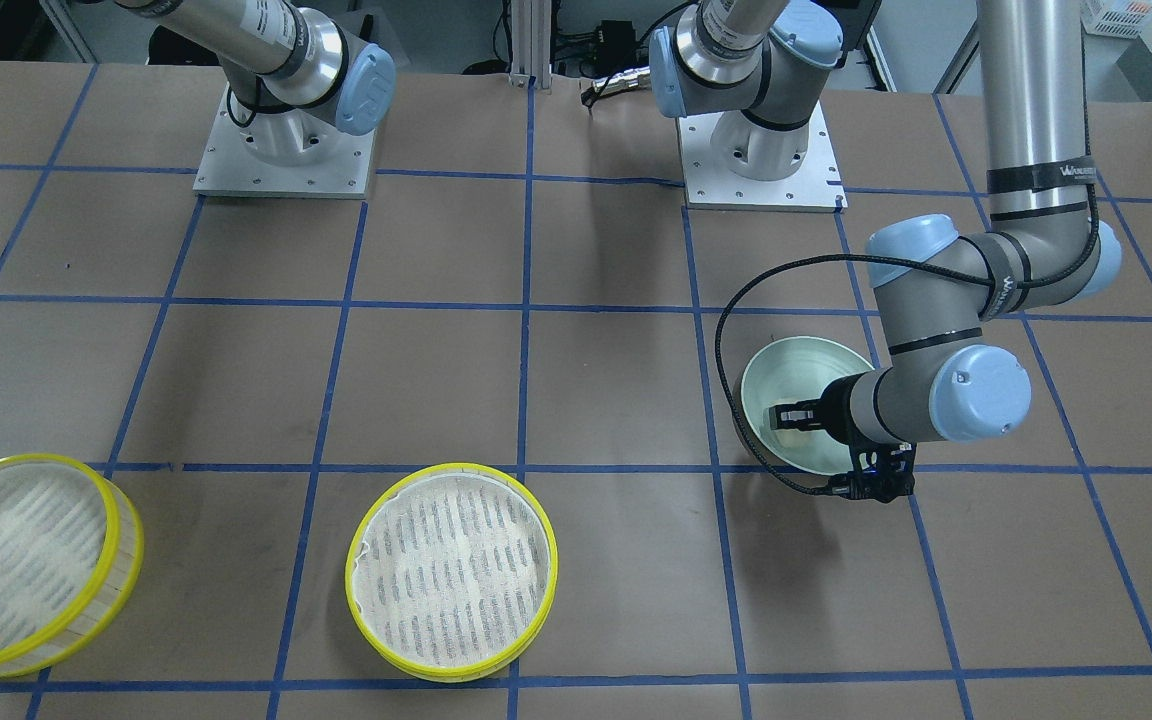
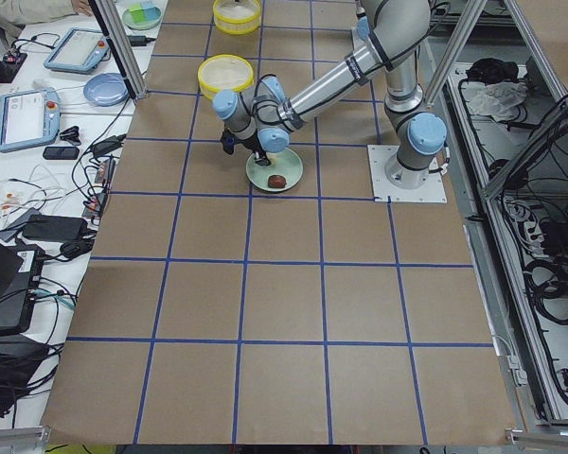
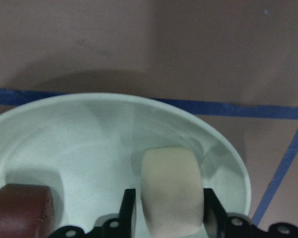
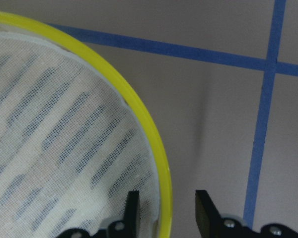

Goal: Stack buns with steamer

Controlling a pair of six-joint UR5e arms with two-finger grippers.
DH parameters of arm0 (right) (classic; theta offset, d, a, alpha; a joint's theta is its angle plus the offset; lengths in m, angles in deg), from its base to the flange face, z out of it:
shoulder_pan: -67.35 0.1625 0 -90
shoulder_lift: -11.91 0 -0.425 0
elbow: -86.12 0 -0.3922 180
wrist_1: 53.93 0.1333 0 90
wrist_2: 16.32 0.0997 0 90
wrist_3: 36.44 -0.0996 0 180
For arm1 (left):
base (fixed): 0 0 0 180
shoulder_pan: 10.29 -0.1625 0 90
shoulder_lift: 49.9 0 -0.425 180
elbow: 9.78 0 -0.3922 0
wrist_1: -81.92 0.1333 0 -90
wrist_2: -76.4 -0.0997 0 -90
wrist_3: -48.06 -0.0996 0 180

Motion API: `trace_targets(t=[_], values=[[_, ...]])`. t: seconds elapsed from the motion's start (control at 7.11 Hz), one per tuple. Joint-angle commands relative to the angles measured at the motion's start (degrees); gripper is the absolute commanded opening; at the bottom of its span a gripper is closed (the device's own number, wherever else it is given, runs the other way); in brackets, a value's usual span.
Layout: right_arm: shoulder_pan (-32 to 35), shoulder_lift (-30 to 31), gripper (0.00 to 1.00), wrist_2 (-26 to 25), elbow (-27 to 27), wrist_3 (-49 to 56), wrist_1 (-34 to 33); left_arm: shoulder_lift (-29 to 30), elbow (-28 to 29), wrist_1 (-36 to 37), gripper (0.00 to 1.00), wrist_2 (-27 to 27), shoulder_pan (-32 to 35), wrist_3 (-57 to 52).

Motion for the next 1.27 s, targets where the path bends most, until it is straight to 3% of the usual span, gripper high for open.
trace_targets(t=[0.0,0.28,0.42,0.7,0.84,0.99,1.13], values=[[0.0,0.1,0.5,0.1,0.0,0.0,0.4,-0.2,1.0,0.6,0.0,0.1,0.0,0.4],[0.0,0.0,0.43,1.4,0.1,0.0,0.5,-2.0,5.5,-0.1,0.0,2.9,0.1,4.9],[0.0,0.0,0.26,1.4,0.1,0.0,0.5,-3.2,6.9,0.3,0.0,5.3,0.9,6.0],[0.0,0.1,0.08,1.4,0.1,0.1,0.5,-4.3,12.2,1.2,0.0,10.8,5.5,12.8],[0.0,0.1,0.03,1.5,0.1,0.2,0.5,-4.3,14.2,6.1,0.0,13.3,8.9,18.2],[0.0,0.4,0.0,1.5,0.1,0.3,0.4,-3.3,13.9,12.4,0.0,22.8,10.1,22.5],[0.0,1.0,0.0,1.4,0.3,0.3,0.5,-2.2,13.3,18.6,0.0,26.5,10.5,29.2]])
